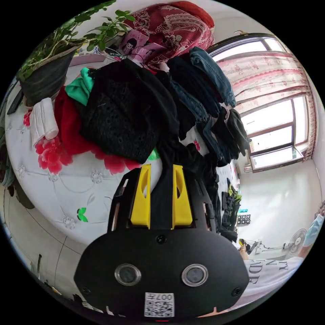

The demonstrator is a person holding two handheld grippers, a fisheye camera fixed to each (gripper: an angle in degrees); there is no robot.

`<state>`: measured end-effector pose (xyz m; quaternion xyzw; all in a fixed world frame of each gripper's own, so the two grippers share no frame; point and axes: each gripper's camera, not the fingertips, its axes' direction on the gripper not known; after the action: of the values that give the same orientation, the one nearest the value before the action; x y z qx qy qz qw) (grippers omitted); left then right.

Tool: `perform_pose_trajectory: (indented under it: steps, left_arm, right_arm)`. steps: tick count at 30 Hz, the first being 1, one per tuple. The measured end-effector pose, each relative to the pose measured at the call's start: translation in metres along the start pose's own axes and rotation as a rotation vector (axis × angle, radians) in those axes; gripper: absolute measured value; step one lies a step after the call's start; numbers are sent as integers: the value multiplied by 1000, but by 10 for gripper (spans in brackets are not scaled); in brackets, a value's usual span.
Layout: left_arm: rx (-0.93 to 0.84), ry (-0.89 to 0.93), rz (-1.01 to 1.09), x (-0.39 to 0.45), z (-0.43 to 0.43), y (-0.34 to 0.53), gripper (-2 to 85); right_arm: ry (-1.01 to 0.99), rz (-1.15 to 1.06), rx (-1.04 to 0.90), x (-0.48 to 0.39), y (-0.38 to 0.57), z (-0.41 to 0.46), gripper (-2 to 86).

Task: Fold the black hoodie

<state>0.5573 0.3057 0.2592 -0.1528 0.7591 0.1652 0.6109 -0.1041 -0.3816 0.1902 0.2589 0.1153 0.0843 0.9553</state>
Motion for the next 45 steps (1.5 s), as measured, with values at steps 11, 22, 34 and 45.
perform_pose_trajectory:
  steps: [11, 22, 34, 45]
  left_arm:
    - [149, 23, -9, -25, 22, -144, 85]
    - [290, 274, 98, -26, -17, -150, -9]
    - [455, 220, 476, 123, 2, -56, 39]
    - [-311, 227, 1076, 198, 229, 211, 110]
  right_arm:
    - [-477, -480, -297, -257, 289, 33, 60]
    - [-559, -759, -378, -351, 360, 17, 68]
    - [-696, -726, -358, -360, 348, 17, 74]
    - [-770, -493, -338, -326, 295, 58, 82]
